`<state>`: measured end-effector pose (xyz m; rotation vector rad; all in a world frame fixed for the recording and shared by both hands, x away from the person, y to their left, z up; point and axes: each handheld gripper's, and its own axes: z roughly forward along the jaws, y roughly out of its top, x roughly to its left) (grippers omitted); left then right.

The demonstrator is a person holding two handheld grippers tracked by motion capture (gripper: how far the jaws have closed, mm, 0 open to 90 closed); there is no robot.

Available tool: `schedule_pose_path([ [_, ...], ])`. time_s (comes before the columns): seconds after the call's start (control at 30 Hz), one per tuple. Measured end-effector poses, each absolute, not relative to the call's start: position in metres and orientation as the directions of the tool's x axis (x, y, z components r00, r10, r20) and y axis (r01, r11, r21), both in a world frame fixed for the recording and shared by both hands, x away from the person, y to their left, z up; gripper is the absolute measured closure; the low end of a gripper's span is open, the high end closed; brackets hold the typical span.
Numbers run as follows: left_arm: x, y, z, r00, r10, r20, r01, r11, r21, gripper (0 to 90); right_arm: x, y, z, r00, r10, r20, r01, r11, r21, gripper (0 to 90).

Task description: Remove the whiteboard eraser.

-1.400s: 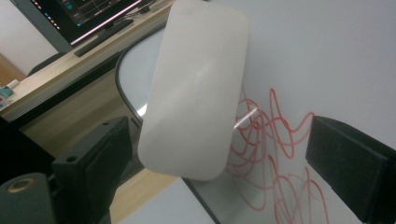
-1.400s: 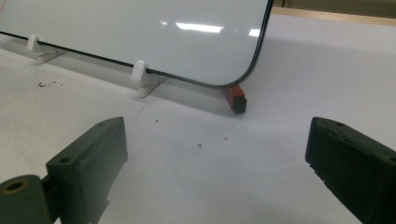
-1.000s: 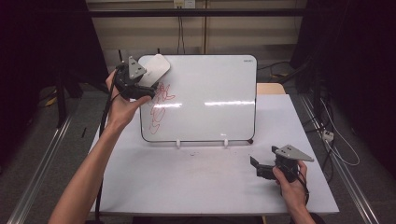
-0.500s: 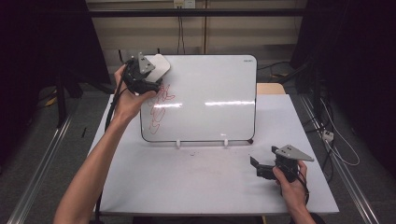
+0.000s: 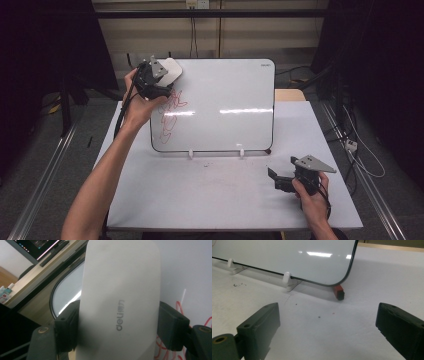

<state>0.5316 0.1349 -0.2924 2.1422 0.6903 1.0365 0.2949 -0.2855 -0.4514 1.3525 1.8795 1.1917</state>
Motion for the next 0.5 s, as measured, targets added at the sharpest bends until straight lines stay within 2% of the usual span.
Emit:
schedule_pose_path([
  [0.5,0.5335,0.135,-0.2855,0.58,0.671,0.463,0.204,-0.669,0.714,30.2,0.2953,-0.2854,-0.4518,-0.357,0.931,0.072,0.464,0.11,0.879,5.6],
])
